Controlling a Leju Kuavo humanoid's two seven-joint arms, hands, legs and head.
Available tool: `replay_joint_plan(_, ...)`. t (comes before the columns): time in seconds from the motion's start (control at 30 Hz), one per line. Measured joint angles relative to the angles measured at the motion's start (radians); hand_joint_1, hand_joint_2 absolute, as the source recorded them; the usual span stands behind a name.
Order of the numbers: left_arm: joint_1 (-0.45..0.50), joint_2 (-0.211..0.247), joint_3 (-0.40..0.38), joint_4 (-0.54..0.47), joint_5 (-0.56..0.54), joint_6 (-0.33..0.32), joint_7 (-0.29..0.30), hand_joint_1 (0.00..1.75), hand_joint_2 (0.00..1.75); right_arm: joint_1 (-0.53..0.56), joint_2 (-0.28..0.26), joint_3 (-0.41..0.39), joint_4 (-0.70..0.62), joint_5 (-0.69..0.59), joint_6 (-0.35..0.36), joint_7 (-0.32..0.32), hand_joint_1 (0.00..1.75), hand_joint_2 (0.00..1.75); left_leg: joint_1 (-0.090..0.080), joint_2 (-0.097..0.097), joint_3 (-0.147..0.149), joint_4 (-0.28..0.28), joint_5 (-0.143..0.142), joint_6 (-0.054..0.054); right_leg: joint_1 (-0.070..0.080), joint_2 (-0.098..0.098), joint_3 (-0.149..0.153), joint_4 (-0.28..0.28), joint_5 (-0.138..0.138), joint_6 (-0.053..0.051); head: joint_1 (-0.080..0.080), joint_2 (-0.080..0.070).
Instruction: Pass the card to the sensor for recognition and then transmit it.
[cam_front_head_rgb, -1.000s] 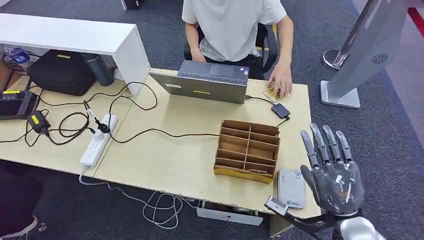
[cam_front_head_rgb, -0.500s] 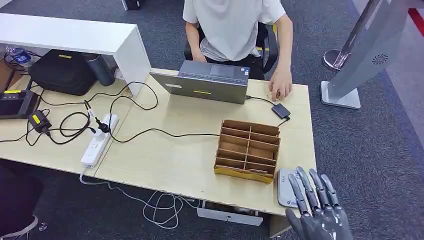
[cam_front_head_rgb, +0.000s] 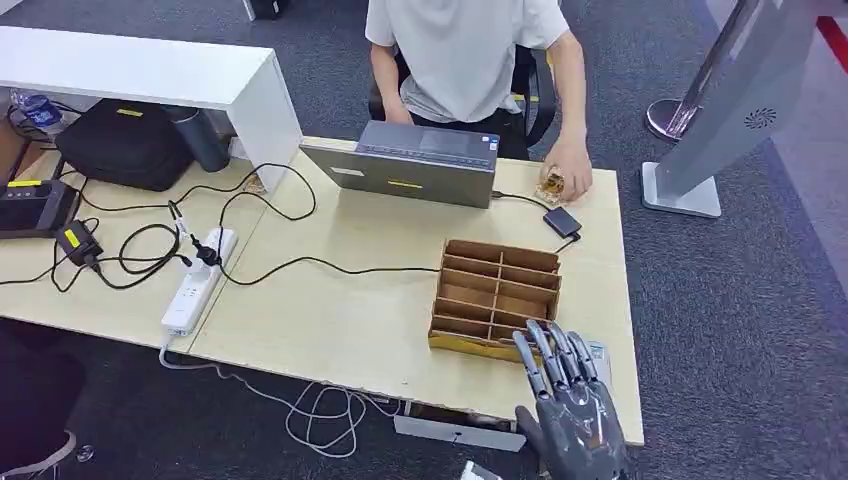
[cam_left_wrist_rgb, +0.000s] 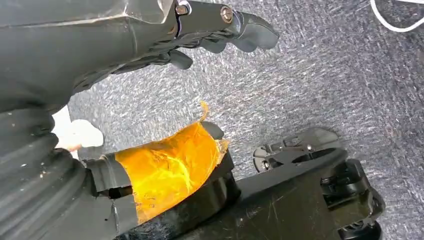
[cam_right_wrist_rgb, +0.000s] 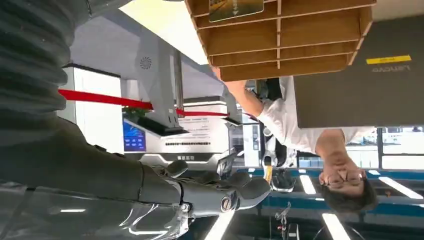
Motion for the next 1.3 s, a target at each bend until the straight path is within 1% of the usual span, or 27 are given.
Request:
replay_joint_plan(0.17, -0.008, 0.0, -0.007, 0.0, -0.01, -0.011, 0.006, 0.0, 1.75, -0.083, 0.037, 0.002, 0.088, -0.001, 0.026, -0.003, 0.0, 1.75, 0.0, 0.0, 0.0, 0.0, 0.001, -0.001, 0.0, 0.0, 0.0, 0.0, 0.0, 0.0, 0.0, 0.0)
replay_joint_plan(0.43, -0.016, -0.004, -0.008, 0.0, -0.022, -0.024, -0.046, 0.0, 1.75, -0.168, 0.071, -0.003, 0.22, -0.01, 0.035, 0.015, 0.0, 1.75, 0.0, 0.0, 0.0, 0.0, 0.001, -0.001, 0.0, 0.0, 0.0, 0.0, 0.0, 0.0, 0.0, 0.0)
replay_joint_plan(0.67, -0.019, -0.005, -0.009, 0.0, -0.024, -0.024, -0.063, 0.0, 1.75, -0.188, 0.086, -0.017, 0.276, -0.027, 0.032, 0.022, 0.0, 1.75, 0.0, 0.0, 0.0, 0.0, 0.001, -0.001, 0.0, 0.0, 0.0, 0.0, 0.0, 0.0, 0.0, 0.0)
replay_joint_plan(0.93, -0.023, -0.006, -0.009, 0.0, -0.021, -0.027, -0.063, 0.0, 1.75, -0.19, 0.098, -0.042, 0.341, -0.055, 0.032, 0.025, 0.0, 1.75, 0.0, 0.0, 0.0, 0.0, 0.001, -0.001, 0.0, 0.0, 0.0, 0.0, 0.0, 0.0, 0.0, 0.0)
replay_joint_plan(1.17, -0.024, -0.006, -0.009, 0.0, -0.019, -0.03, -0.063, 0.0, 1.75, -0.208, 0.115, -0.072, 0.432, -0.097, 0.031, 0.021, 0.0, 1.75, 0.0, 0.0, 0.0, 0.0, 0.001, -0.001, 0.0, 0.0, 0.0, 0.0, 0.0, 0.0, 0.0, 0.0)
replay_joint_plan(1.3, -0.024, -0.008, -0.01, 0.0, -0.018, -0.03, -0.063, 0.0, 1.75, -0.221, 0.129, -0.087, 0.476, -0.1, 0.029, 0.016, 0.0, 1.75, 0.0, 0.0, 0.0, 0.0, 0.001, -0.001, 0.0, 0.0, 0.0, 0.0, 0.0, 0.0, 0.0, 0.0)
